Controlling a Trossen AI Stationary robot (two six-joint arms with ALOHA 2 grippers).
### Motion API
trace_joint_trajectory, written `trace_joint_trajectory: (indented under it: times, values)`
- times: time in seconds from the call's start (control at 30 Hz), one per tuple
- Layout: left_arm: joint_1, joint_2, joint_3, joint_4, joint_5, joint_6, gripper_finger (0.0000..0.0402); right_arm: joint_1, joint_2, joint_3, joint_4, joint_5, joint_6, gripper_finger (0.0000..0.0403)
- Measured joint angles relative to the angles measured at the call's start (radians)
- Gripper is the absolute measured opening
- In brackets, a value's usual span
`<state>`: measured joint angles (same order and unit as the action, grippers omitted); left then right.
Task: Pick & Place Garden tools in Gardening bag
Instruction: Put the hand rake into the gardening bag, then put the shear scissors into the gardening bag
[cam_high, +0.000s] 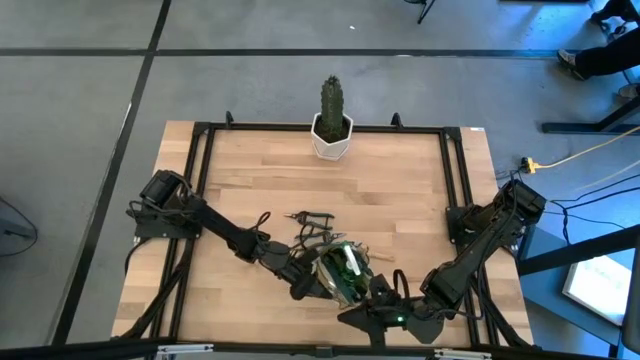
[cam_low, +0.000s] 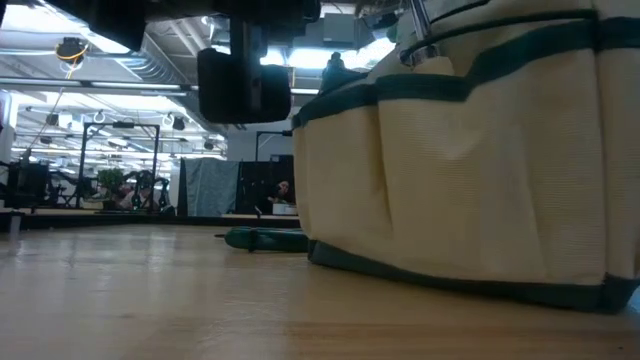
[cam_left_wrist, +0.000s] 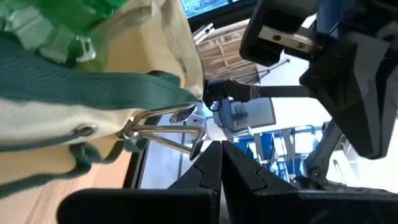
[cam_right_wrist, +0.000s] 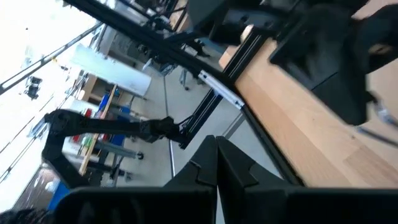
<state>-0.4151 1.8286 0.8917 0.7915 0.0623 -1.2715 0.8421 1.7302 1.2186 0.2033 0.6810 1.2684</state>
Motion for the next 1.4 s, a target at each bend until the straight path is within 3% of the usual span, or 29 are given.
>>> trace_joint_trajectory:
  times: [0.53, 0.83, 1.0, 1.2, 1.3, 1.4]
  values:
    - [-0.01, -0.011, 0.0, 0.0, 0.025, 0.03, 0.0001, -0.016, 0.0, 0.0, -0.028, 0.041, 0.041, 0.0]
    - [-0.004, -0.051, 0.045, 0.171, 0.003, 0.136, 0.0001, -0.016, -0.014, 0.0, -0.019, 0.041, 0.018, 0.0]
    - [-0.013, -0.087, 0.043, 0.115, -0.004, 0.185, 0.0002, -0.011, -0.062, 0.0, -0.021, 0.041, -0.106, 0.0]
    - [-0.035, -0.099, 0.043, 0.061, -0.009, 0.22, 0.0002, 0.043, -0.12, 0.0, -0.004, 0.046, -0.394, 0.0]
    - [-0.041, -0.1, 0.043, 0.044, -0.011, 0.224, 0.0001, 0.065, -0.124, 0.0, 0.052, -0.039, -0.486, 0.0001]
    - [-0.042, -0.1, 0.043, 0.05, -0.02, 0.245, 0.0001, 0.075, -0.118, 0.0, 0.077, -0.135, -0.477, 0.0001]
